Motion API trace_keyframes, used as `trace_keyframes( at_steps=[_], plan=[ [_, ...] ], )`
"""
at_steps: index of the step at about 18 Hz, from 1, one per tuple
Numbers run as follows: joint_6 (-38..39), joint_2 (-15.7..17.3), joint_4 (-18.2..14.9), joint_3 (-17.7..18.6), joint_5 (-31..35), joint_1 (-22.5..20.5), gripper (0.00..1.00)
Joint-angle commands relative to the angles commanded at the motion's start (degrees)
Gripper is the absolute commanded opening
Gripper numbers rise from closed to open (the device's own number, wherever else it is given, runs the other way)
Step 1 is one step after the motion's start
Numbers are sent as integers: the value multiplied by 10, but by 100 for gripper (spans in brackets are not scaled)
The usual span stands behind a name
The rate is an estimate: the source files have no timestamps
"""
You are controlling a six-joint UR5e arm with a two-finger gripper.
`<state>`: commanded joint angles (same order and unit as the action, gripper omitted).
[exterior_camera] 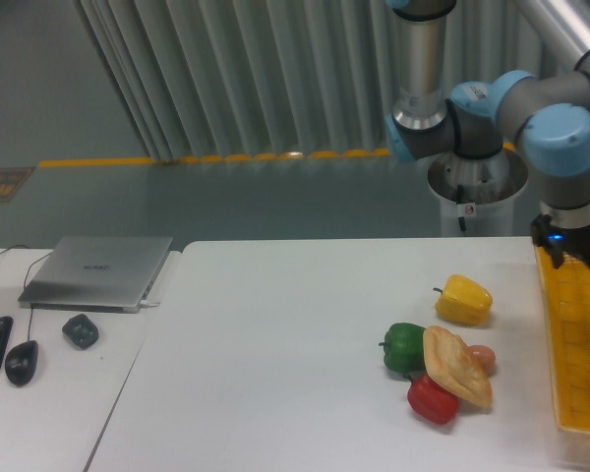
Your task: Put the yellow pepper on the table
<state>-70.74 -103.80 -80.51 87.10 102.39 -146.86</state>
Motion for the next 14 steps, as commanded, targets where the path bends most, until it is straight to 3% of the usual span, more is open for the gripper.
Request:
trace_keyframes(
  at_steps=[5, 9, 14],
  plan=[
    [-111, -1, 2, 0, -10, -68, 100],
    [-166, -3, 12, 0, -54, -124, 100],
    [-198, -2, 14, 5, -52, -147, 100]
  ],
)
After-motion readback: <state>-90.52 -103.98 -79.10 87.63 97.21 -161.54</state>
